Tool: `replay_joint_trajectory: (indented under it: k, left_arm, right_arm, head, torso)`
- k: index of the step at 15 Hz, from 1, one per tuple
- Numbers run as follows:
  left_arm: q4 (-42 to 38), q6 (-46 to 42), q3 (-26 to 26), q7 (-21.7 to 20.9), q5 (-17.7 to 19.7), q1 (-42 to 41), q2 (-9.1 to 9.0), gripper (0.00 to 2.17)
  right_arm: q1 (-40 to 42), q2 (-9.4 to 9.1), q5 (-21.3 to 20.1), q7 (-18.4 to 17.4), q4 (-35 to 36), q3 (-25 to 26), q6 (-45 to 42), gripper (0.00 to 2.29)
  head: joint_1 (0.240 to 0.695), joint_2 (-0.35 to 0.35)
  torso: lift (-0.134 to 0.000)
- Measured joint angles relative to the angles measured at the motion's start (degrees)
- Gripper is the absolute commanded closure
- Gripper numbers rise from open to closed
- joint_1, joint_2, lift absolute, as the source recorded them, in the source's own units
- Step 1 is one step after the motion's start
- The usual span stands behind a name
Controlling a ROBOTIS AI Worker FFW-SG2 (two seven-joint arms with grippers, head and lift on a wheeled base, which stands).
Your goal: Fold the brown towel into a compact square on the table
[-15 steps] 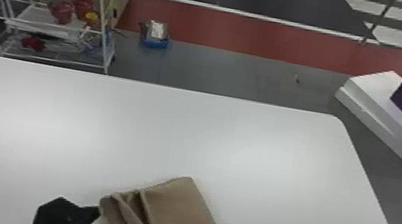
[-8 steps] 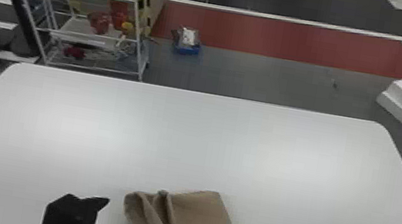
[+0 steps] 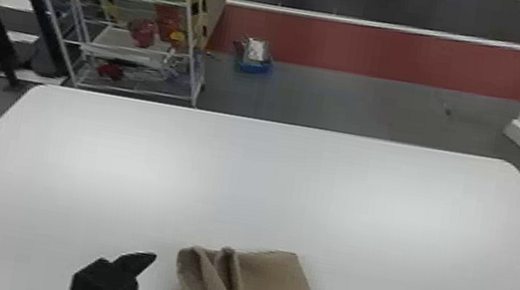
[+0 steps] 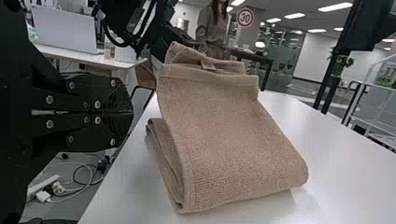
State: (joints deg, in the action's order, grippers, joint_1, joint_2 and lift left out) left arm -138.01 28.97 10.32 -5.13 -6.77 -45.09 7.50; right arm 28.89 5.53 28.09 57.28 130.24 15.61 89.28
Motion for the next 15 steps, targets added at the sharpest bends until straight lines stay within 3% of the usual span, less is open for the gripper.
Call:
replay_joint_trajectory:
  k: [2, 8, 11, 15]
  left_arm:
    - [0.4, 0.0, 0.1, -0.1, 0.0, 0.0, -0.03, 0.02]
    - [1.7, -0.8, 0.5, -0.5, 0.0, 0.1, -0.04, 0.02]
    - [1.9, -0.9, 0.5, -0.6, 0.2, 0.1, -0.04, 0.02]
    - [1.5, -0.8, 0.5, -0.7, 0.4, 0.2, -0.11, 0.02]
  right_arm:
    - [-1.0, -0.27, -2.0, -3.0, -1.0, -5.7, -5.5, 2.02]
    - [-4.6, -0.35, -3.4, -10.0, -7.5, -16.7, -23.6, 2.02]
    - [-5.2, -0.14, -1.0, -7.3, -9.5, -16.2, -23.2, 2.02]
    - [-3.5, 0.15, 1.4, -3.9, -6.8, -11.5, -8.7, 2.02]
  head:
    - [0.695, 0.15]
    - [0.695, 0.235]
    - [0.695, 0.246]
    - [0.695, 0.237]
  torso:
    - [-0.124]
    - [-0.124]
    - [-0.124]
    - [-0.124]
